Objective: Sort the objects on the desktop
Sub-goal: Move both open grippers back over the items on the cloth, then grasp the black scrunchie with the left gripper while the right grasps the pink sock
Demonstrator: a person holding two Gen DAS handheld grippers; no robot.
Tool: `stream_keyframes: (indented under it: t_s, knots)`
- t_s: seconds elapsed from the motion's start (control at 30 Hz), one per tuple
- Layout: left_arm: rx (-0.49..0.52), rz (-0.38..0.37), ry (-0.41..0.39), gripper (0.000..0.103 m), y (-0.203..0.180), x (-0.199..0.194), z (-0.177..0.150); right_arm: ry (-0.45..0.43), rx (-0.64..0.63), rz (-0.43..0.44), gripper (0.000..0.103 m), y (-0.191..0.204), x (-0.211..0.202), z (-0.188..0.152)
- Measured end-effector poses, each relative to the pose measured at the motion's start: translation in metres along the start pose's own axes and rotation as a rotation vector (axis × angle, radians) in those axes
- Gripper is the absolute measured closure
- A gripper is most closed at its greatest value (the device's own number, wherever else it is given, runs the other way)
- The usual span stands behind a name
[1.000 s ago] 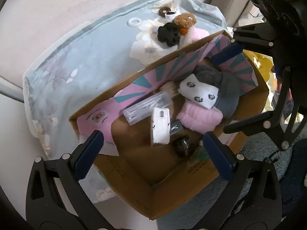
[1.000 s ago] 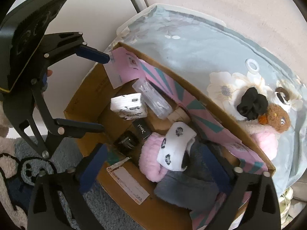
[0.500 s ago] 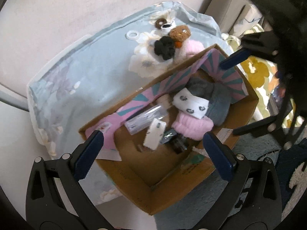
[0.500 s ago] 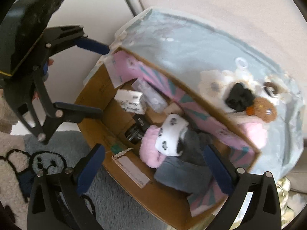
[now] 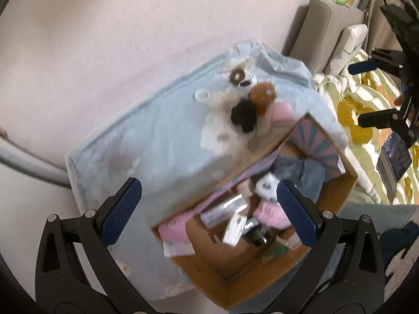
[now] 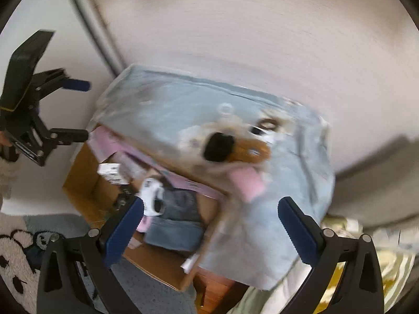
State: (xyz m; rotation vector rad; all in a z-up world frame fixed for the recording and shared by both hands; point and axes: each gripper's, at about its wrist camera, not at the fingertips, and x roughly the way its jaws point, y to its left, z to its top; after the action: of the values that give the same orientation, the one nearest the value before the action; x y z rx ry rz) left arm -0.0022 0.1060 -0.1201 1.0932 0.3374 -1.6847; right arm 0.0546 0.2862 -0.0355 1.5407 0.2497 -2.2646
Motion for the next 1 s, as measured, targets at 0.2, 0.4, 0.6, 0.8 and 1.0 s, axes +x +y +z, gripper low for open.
stream_keyframes:
  t_s: [0.2, 0.4, 0.6, 0.8, 1.0]
  knots:
    - [-0.01, -0.009, -0.003, 0.0, -0.007, 0.018, 0.03, 0.027, 0.096, -0.017, 0.001, -0.041, 0.009, -0.019]
    - [0.015, -0.032, 0.041, 0.0, -0.02, 0.047, 0.056, 0.04, 0.113, 0.018, 0.001, -0.055, 0.019, -0.02]
    - [0.076, -0.05, 0.095, 0.001, -0.033, 0.091, 0.082, 0.041, -0.026, -0.035, 0.002, -0.07, 0.049, -0.013]
    - [0.097, -0.101, 0.149, 0.005, -0.038, 0.152, 0.106, 0.082, -0.253, 0.047, 0.006, -0.08, 0.109, -0.018]
    - [0.119, -0.095, 0.217, 0.014, -0.045, 0.201, 0.112, 0.099, -0.332, 0.126, 0.011, -0.071, 0.148, -0.022]
